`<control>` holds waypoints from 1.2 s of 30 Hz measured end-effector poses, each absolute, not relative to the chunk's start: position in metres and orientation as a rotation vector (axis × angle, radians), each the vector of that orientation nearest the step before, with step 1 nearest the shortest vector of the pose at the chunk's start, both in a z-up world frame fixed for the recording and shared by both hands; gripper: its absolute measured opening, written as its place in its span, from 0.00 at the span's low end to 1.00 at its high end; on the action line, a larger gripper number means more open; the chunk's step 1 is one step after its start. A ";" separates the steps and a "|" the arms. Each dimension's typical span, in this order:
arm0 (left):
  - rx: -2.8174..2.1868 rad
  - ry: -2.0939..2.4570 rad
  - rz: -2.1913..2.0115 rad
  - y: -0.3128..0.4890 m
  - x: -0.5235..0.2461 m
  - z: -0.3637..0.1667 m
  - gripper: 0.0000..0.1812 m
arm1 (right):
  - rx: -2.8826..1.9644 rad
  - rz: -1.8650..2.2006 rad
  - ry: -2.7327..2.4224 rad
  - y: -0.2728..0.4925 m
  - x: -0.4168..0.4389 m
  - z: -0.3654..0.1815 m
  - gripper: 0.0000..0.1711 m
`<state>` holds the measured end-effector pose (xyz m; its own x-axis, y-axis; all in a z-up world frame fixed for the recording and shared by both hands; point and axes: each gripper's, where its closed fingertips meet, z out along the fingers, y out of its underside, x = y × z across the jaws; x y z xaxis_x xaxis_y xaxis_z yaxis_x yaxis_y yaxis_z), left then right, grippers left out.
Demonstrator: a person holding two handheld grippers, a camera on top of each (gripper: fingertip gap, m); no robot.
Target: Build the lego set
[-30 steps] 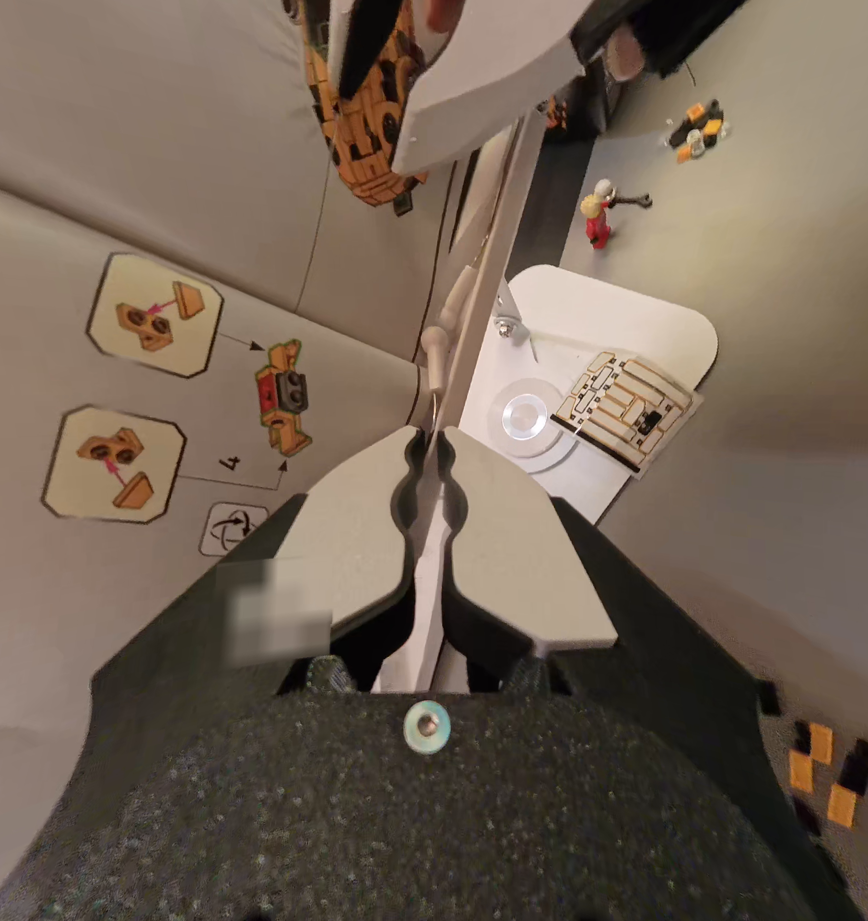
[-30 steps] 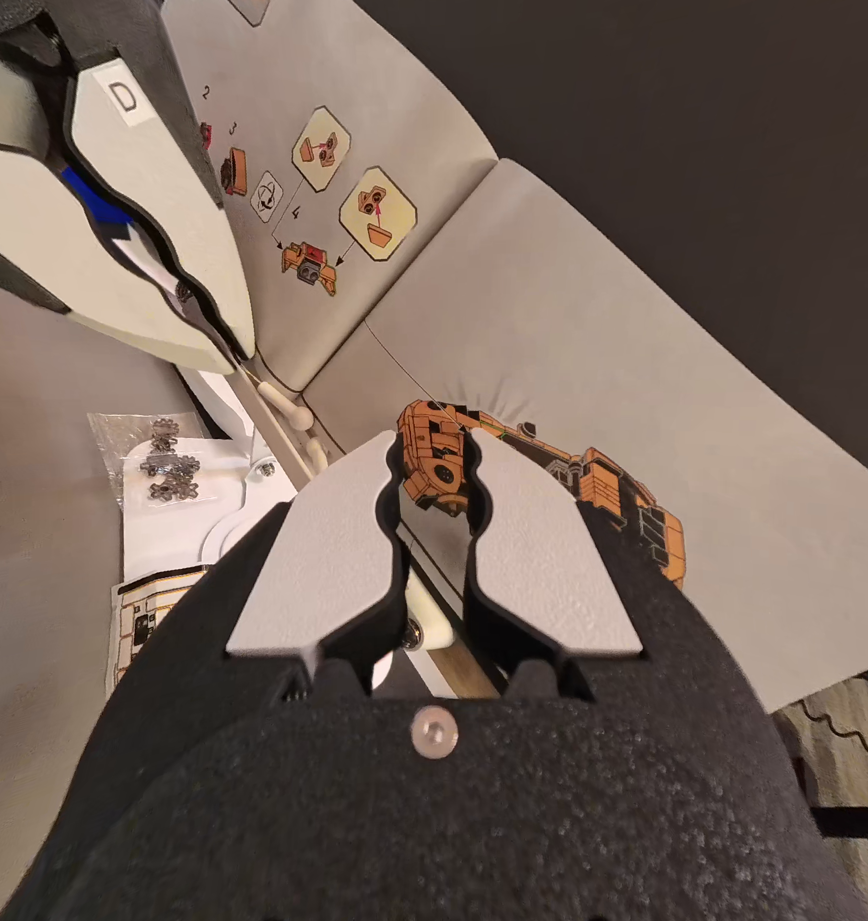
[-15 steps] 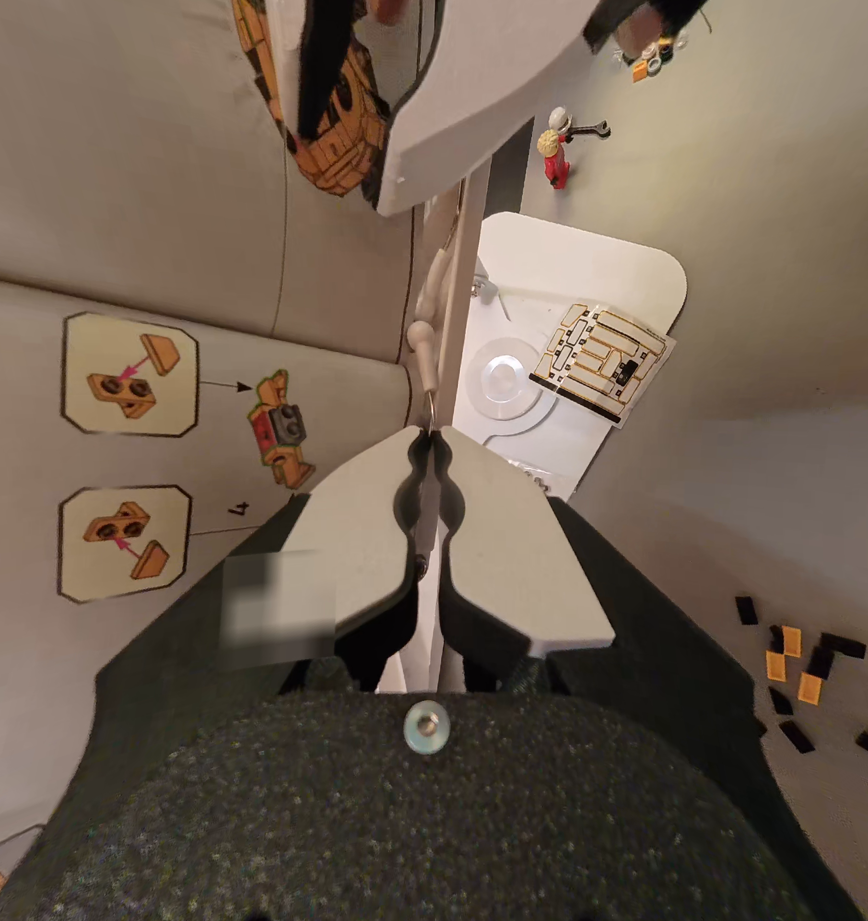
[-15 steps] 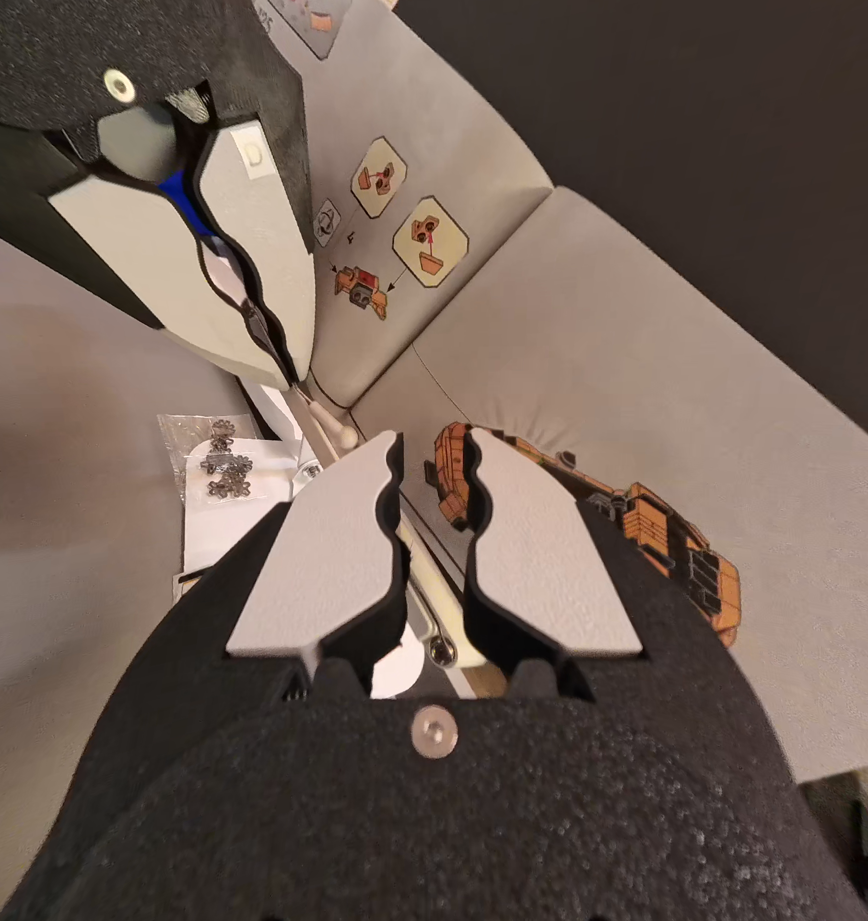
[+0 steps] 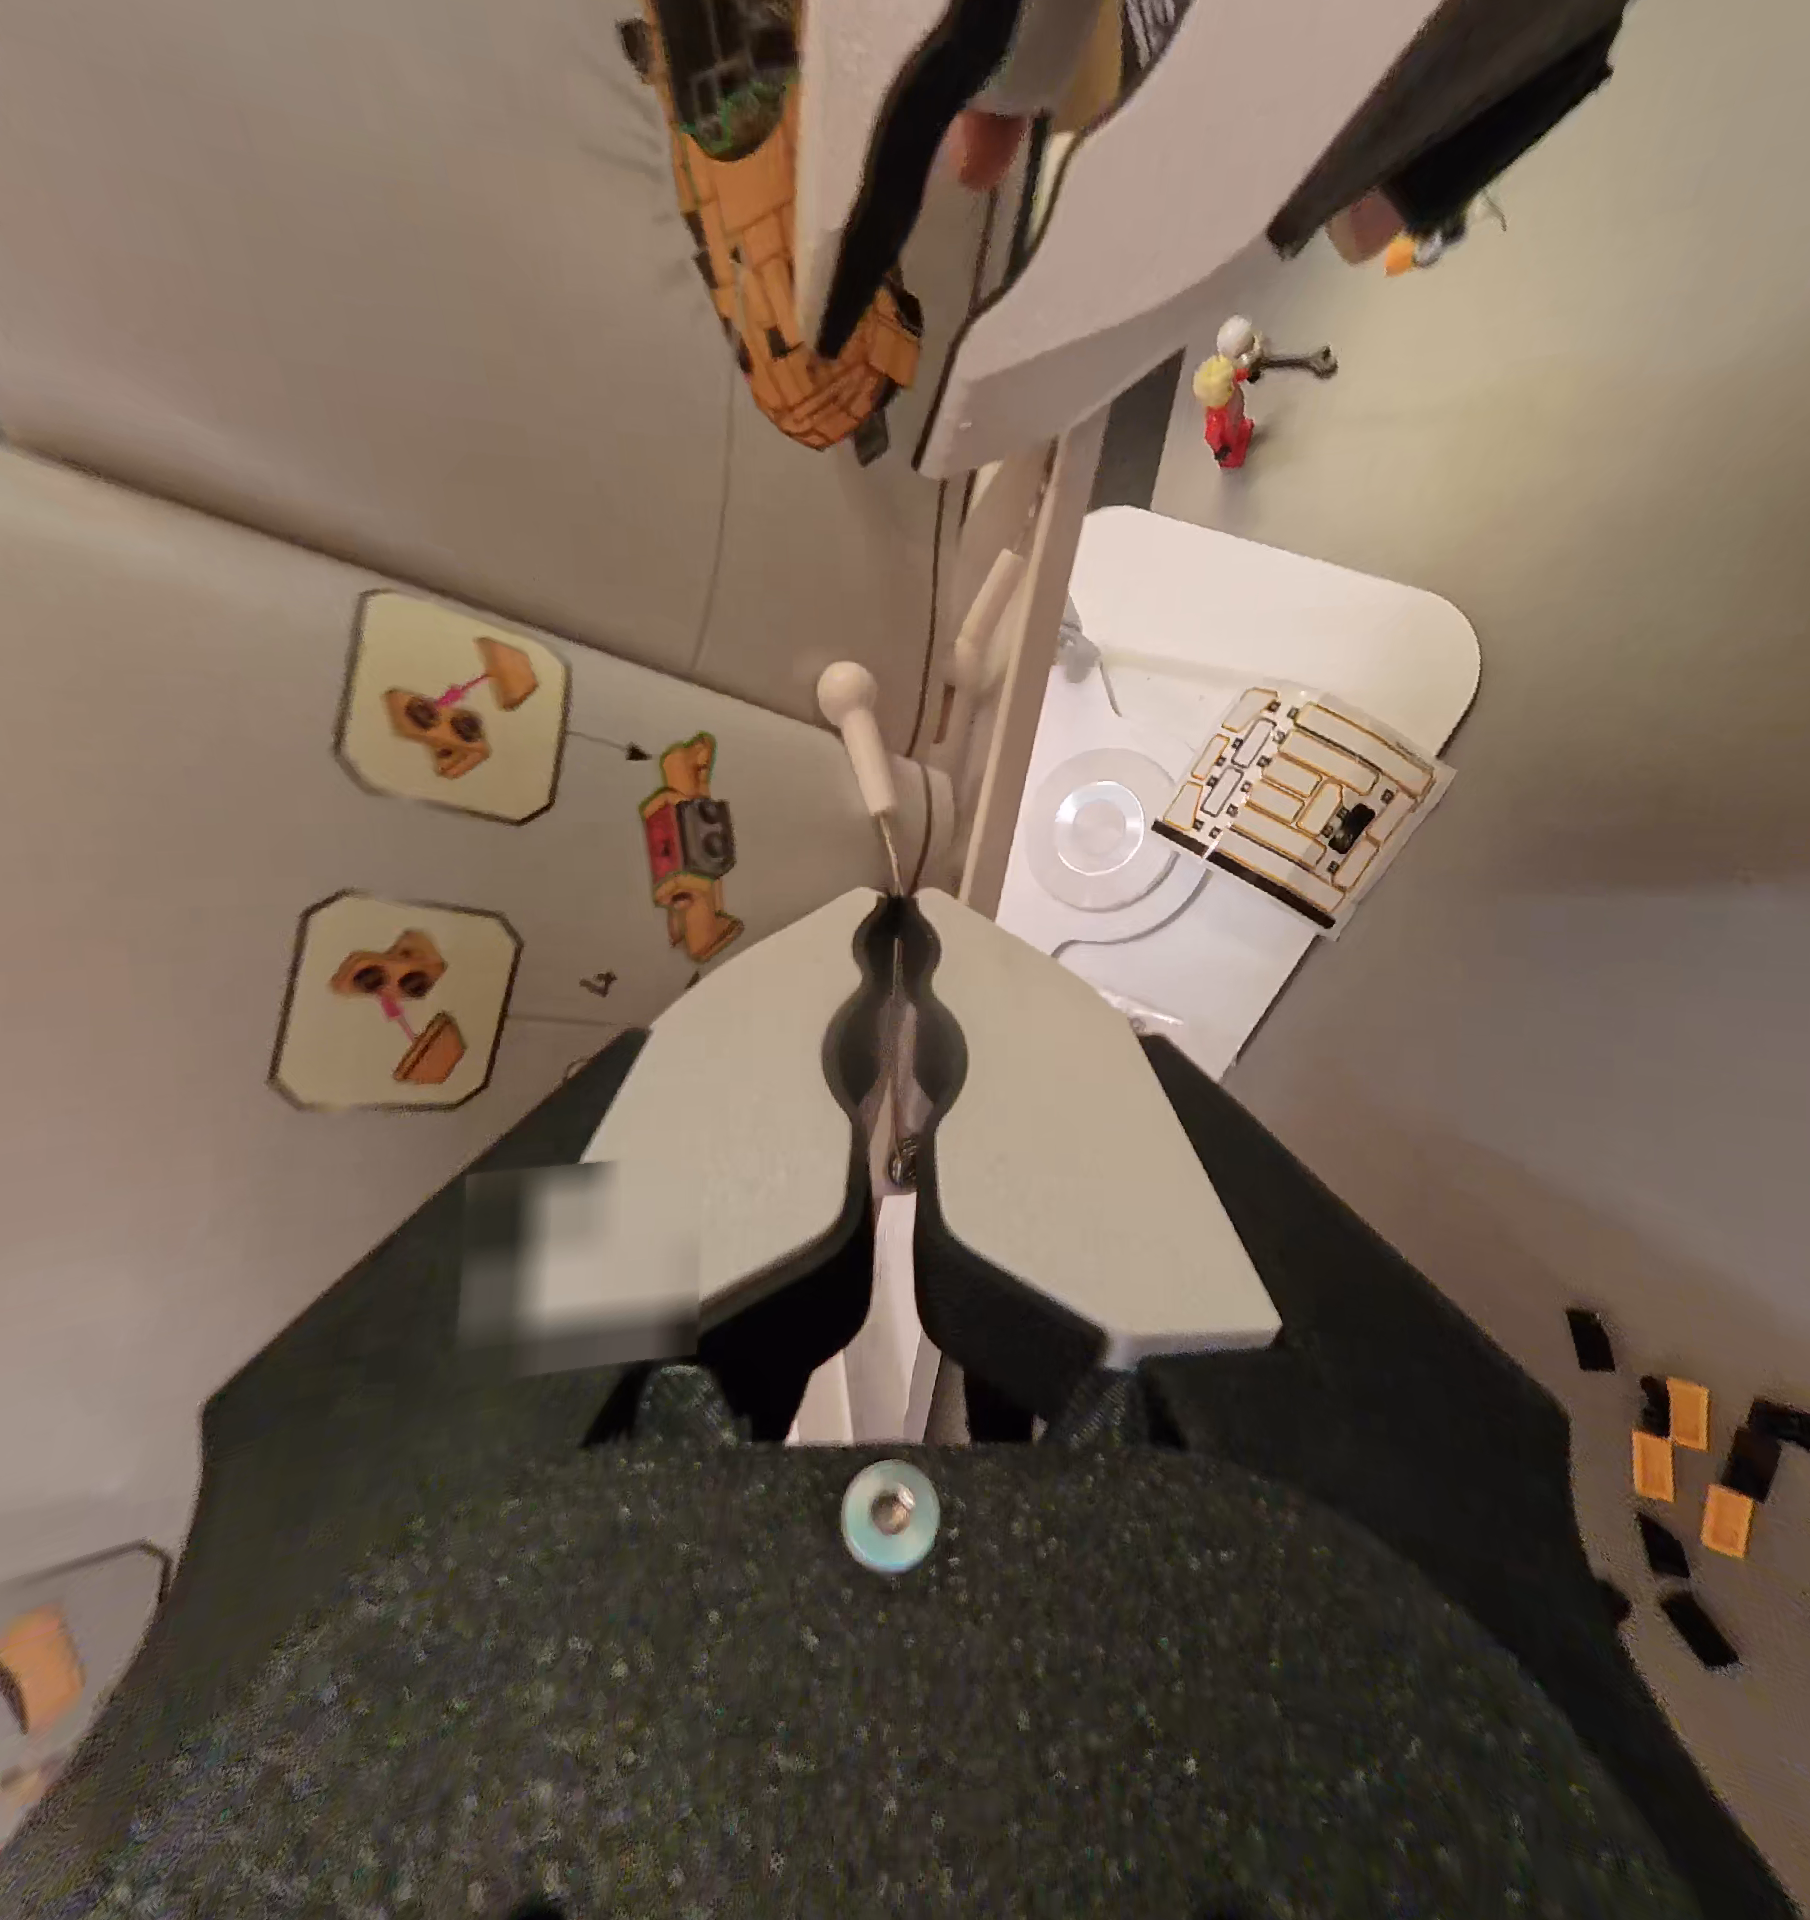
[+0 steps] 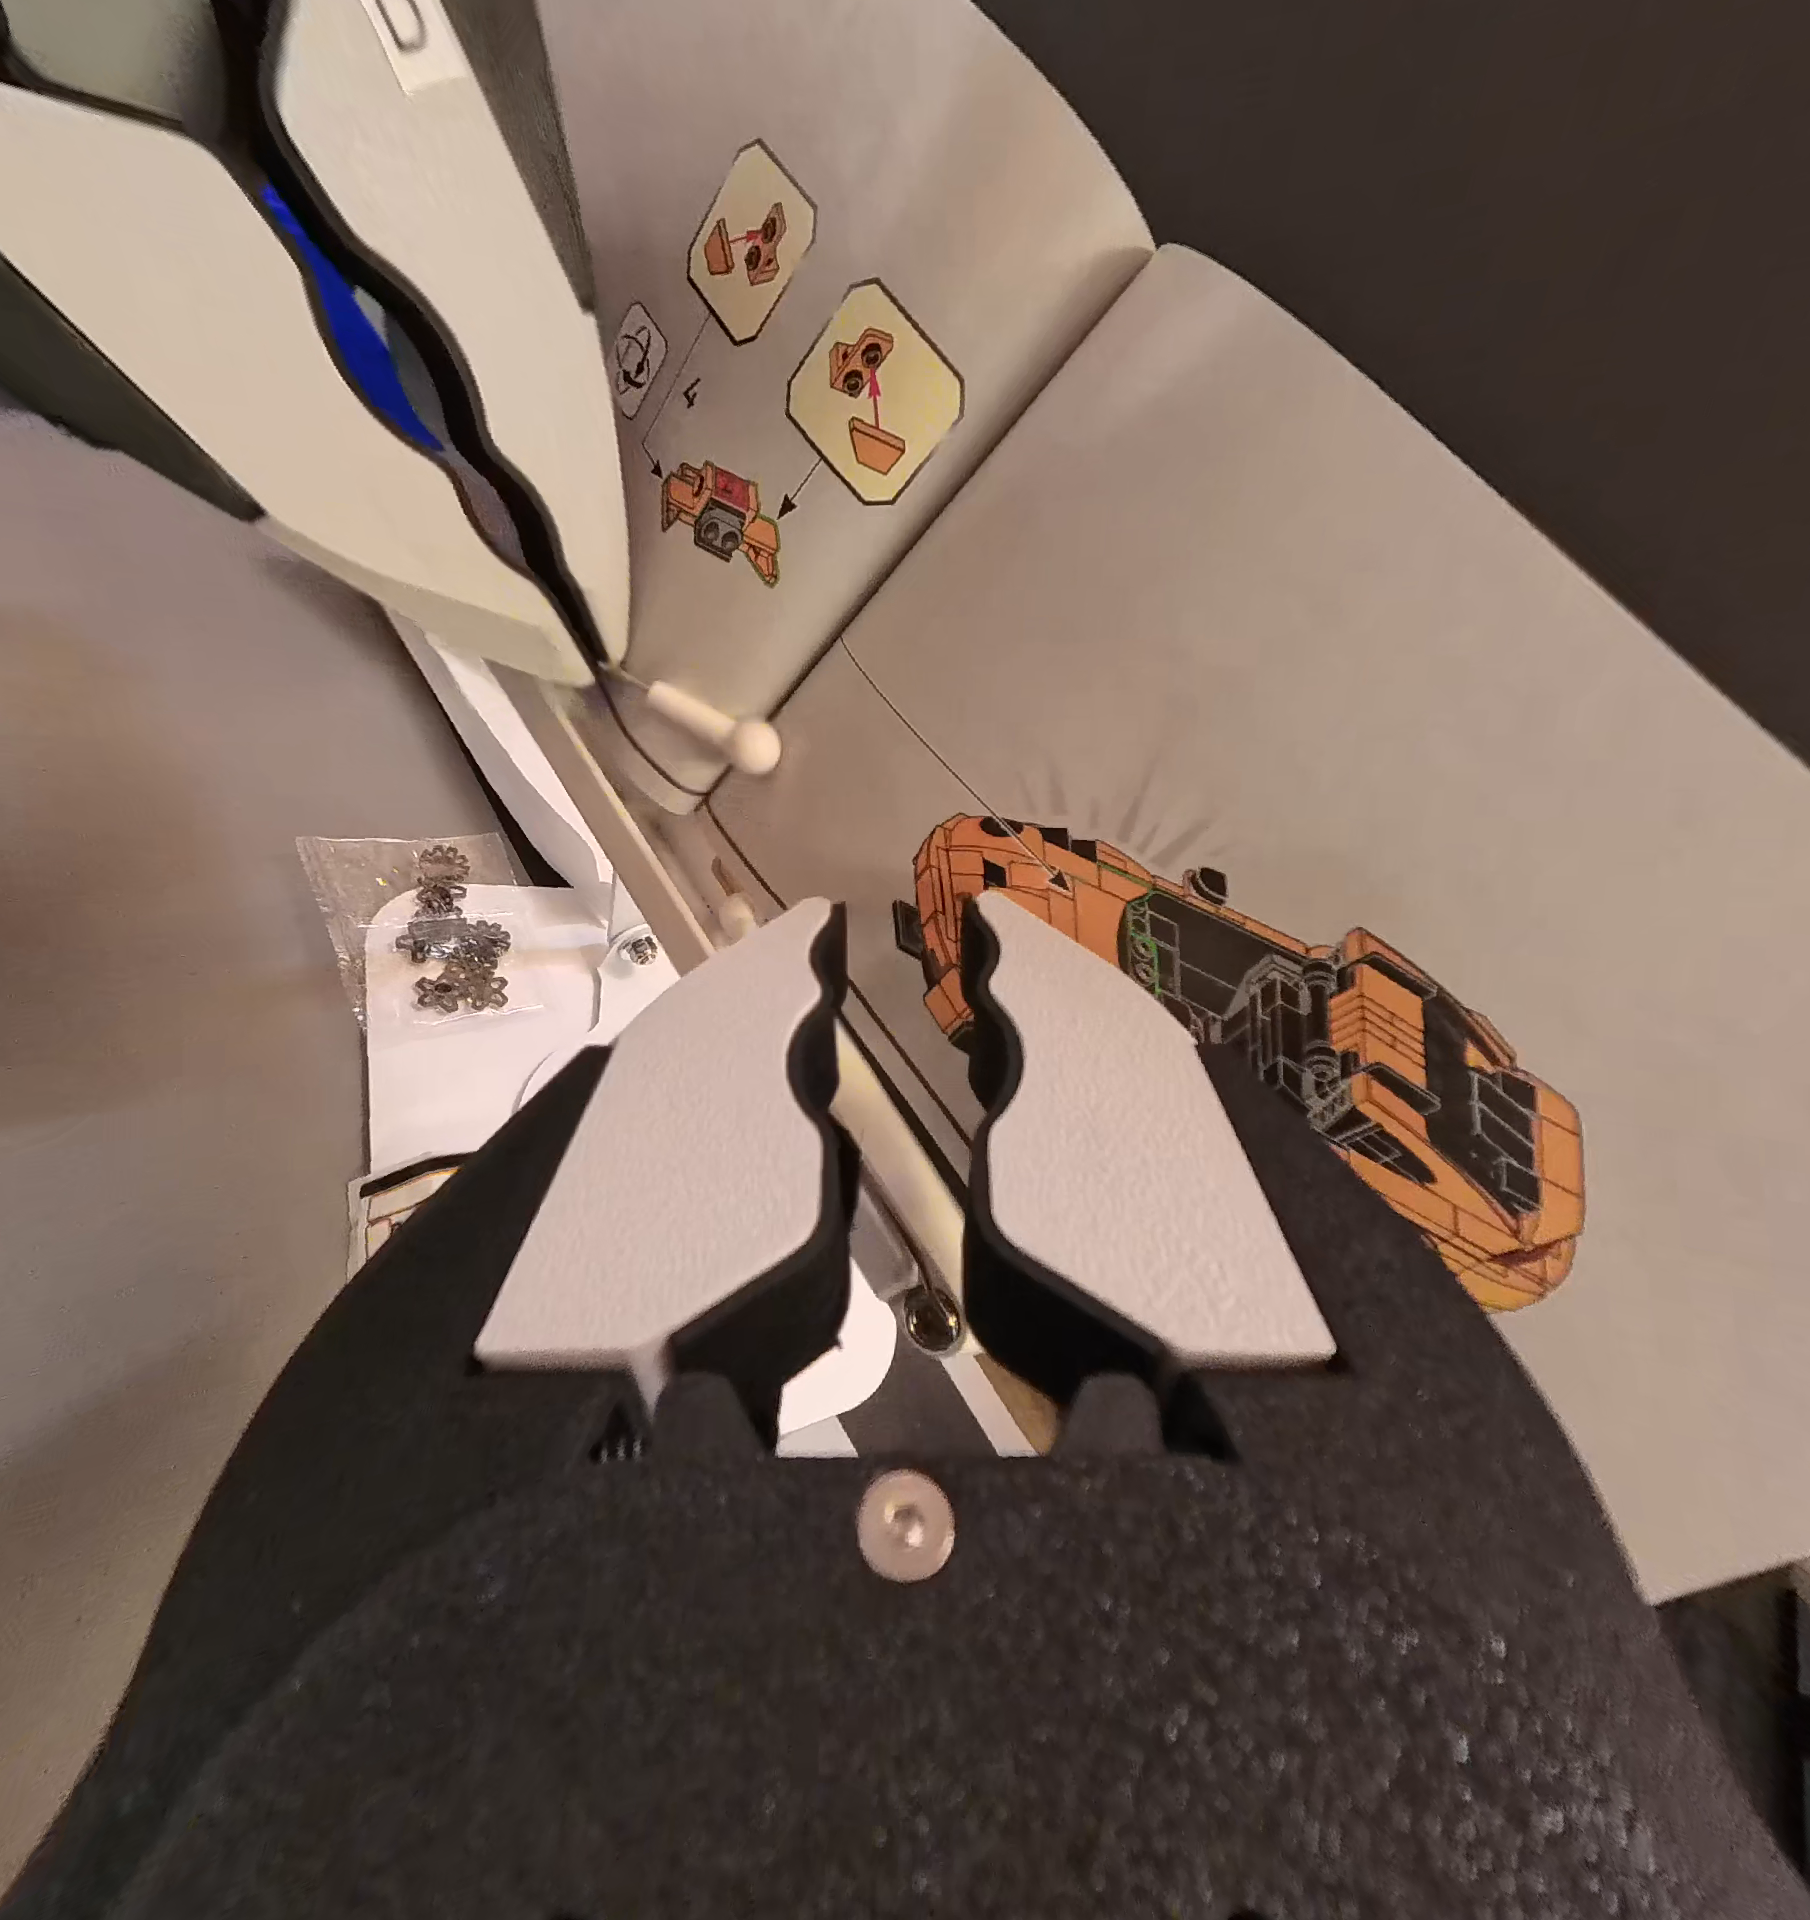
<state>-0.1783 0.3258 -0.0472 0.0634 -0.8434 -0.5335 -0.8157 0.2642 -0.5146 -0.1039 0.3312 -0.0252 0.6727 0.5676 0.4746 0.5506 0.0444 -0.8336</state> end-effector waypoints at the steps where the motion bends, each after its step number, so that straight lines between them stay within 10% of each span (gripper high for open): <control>1: -1.531 1.690 -0.071 0.327 -0.180 -0.044 0.00 | -1.608 0.018 -0.930 0.332 -0.104 -0.025 0.12; 16: -1.632 0.665 -0.760 0.348 -0.262 -0.032 0.02 | -1.633 0.024 -0.821 0.329 -0.104 -0.030 0.12; 36: -1.723 0.451 -0.751 0.311 -0.286 -0.069 0.00 | -1.646 0.062 -0.584 0.287 -0.070 -0.030 0.14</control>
<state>-0.2859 0.3111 -0.0691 0.7215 -0.6453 0.2510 0.0817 -0.2806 -0.9563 -0.0704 0.2874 -0.0297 0.8672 0.4050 0.2898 0.3353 -0.0444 -0.9411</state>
